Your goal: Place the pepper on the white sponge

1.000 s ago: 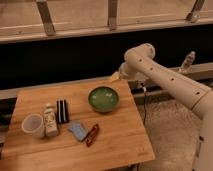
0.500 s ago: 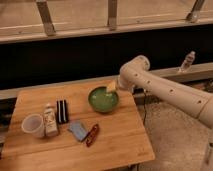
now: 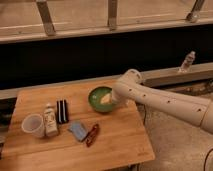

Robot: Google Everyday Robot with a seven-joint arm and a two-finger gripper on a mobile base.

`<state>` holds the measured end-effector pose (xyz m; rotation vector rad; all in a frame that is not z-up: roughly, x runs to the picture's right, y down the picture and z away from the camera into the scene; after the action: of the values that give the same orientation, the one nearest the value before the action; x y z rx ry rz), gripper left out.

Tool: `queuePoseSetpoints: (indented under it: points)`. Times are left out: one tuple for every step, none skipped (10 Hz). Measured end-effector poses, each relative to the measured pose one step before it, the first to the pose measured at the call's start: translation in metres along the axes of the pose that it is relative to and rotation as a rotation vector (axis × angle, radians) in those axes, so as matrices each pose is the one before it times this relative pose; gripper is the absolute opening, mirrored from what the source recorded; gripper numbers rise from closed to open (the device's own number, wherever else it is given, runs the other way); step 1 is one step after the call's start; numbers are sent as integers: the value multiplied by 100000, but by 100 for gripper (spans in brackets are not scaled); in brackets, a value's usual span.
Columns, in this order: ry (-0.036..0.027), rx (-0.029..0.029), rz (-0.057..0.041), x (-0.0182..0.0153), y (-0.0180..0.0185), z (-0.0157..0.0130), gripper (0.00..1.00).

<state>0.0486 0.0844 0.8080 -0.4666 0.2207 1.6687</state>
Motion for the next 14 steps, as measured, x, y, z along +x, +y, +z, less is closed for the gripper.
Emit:
queuePoseSetpoints:
  points:
    - [-57,33,18,-17,-35,-14,80]
    - [7,-32,-52,-5,43,1,80]
    - [1,6,15,-11,-11,-2,80]
    - [320,184,-165,53,2,16,80]
    - [1130,1164,-772,526,-155,249,80]
    - [1212,622,722,1036,-269,391,80]
    - [1144,1317,1206,2133,-650,831,80]
    - [814,387,1157,2175,-319,425,80]
    - [443,426,1483,1701,-482,297,80]
    - [207,178,1541,1653,-506,286,80]
    - [58,-1045,1625,1888,-146,161,80]
    - [94,-603,571,939,122,-48,80]
    - [40,-963,-615,958,819,-56,80]
    - [259,-813,-1192,323,1057,188,80]
